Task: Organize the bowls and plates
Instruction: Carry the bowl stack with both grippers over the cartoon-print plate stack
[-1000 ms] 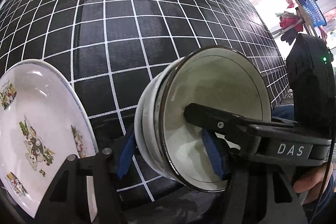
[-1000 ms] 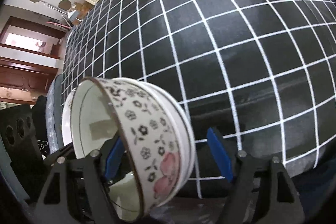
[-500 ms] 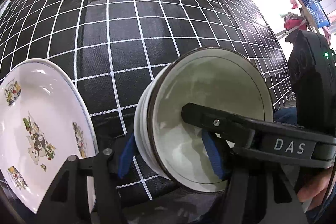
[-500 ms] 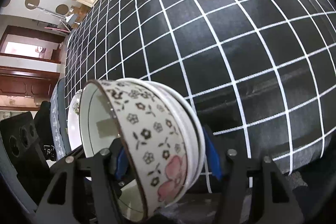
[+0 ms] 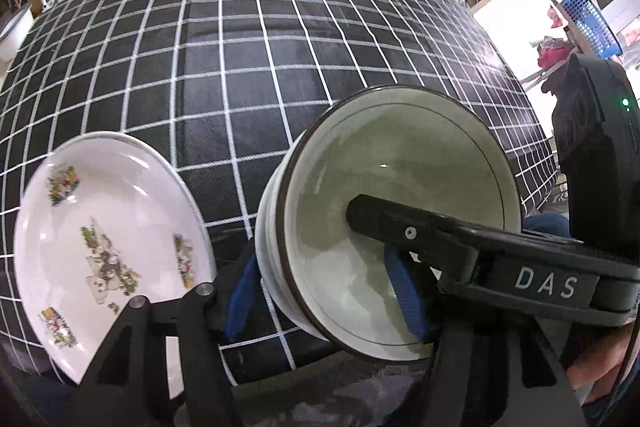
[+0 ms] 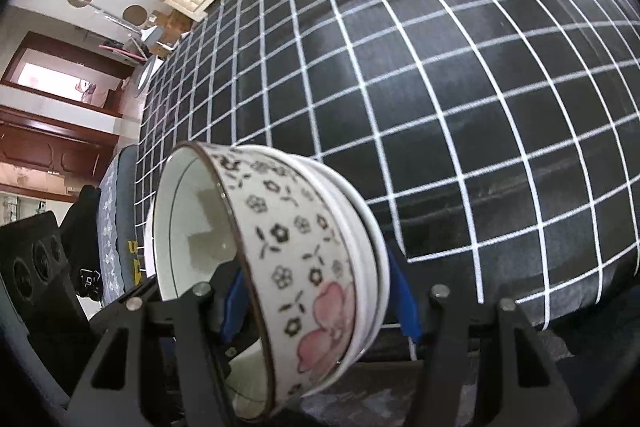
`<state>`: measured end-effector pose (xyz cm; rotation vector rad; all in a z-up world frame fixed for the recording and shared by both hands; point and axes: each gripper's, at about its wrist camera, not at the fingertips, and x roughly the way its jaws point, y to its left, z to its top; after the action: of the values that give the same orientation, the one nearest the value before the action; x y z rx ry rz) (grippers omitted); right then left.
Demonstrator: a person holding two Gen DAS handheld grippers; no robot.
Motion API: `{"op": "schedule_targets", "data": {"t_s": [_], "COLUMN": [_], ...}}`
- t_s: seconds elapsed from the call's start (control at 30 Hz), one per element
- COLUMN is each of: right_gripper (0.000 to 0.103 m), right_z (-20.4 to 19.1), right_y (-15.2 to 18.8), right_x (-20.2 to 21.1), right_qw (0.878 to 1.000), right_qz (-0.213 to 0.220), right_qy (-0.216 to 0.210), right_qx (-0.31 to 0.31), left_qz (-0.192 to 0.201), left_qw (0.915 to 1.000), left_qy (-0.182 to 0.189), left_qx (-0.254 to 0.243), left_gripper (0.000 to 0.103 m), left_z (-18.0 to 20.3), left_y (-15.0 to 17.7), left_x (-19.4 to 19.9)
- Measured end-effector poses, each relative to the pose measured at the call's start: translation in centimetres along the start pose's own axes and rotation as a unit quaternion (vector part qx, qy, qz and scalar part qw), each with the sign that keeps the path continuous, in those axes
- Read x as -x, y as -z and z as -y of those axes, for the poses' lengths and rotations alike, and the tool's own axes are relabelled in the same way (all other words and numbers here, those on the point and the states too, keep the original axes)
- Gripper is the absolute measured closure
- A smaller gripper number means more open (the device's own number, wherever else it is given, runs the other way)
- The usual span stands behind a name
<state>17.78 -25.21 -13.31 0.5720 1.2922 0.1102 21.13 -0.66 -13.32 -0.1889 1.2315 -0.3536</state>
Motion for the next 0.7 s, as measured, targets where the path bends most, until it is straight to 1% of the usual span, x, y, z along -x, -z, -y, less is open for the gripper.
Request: {"op": "schedule_targets", "data": {"t_s": [0.17,0.3,0.4,0.53,0.7], "right_gripper": [0.038,0.039,0.039,0.039,0.039], "right_z": [-2.6,-4.9,-6.9,-9.4,-12.1], "right_y": [-0.2,-0.3,-0.4,-0.5,-0.5], "right_x": [0.6,0.4,-0.2,-1.9,-4.3], "right_qw": [0.999,0.998,0.997,0.995,0.992], "right_qz": [0.007,0.006,-0.001,-0.014,-0.037], "right_qy": [-0.002,-0.009,-0.012,-0.019,-0.025], "right_qx": [0.031,0.054,0.071,0.092,0.116], "left_qz": [0.022,0.038,0.048,0.056,0.055], "left_qw": [0.9997,0.9989,0.9978,0.9957,0.9928], "left_qy": [-0.01,-0.022,-0.031,-0.044,-0.059], "left_qx": [0.005,0.017,0.034,0.06,0.089], "left_gripper": [0.043,0.043,0.043,0.043,0.043], "left_z": [-0.8,-2.2,-4.0,-7.5,-10.5], "left_y": [0.1,0.2,0.3,1.0,2.0], "left_x": [2.6,4.6,5.8,7.2,8.2]}}
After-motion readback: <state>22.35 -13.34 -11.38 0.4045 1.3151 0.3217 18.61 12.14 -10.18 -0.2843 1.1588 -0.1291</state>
